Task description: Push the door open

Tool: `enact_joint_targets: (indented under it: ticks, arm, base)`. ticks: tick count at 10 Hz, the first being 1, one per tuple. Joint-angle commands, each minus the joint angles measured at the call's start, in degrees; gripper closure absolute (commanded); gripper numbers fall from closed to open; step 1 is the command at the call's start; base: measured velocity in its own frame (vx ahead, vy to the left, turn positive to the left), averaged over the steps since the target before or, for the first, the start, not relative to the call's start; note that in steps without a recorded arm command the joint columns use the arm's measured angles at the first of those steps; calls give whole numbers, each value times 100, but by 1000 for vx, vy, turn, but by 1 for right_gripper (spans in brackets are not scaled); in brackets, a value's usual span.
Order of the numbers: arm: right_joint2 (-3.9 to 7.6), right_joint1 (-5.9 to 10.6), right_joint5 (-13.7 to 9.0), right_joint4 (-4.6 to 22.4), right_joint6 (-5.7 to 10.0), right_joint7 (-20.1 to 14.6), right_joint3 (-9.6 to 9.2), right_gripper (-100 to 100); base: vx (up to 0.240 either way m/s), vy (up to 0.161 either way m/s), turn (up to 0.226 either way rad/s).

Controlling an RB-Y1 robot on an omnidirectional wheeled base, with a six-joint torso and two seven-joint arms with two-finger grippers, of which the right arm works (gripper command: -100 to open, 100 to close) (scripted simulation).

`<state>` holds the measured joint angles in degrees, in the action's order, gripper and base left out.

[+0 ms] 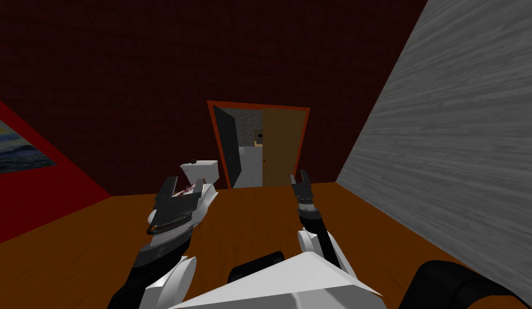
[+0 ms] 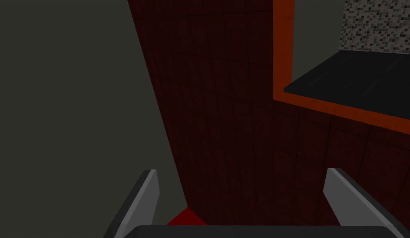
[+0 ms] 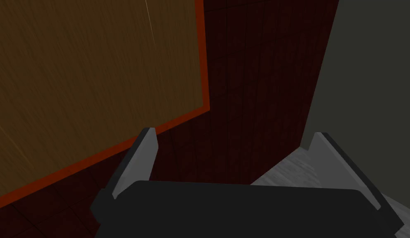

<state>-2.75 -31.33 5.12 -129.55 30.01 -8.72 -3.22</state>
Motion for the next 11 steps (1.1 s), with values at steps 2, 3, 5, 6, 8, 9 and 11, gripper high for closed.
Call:
enact_joint_targets:
  ticks: [2, 3, 5, 6, 8, 9, 11]
  arm:
    - [106, 87, -16, 219, 34, 32, 27, -100]
    - [149, 127, -23, 322, 49, 47, 39, -100]
    - [240, 223, -40, 563, 87, 82, 69, -100]
    - [290, 281, -50, 710, 109, 103, 87, -100]
    - [364, 375, -67, 947, 146, 137, 116, -100]
    - [389, 411, -74, 1039, 160, 151, 127, -100]
    - [461, 521, -93, 1316, 203, 191, 161, -100]
  base:
    - [58, 5, 2]
    - [175, -15, 0]
    - [171, 3, 6]
    - [169, 31, 4]
    - [153, -13, 0]
    - [125, -15, 10]
    - [133, 9, 3]
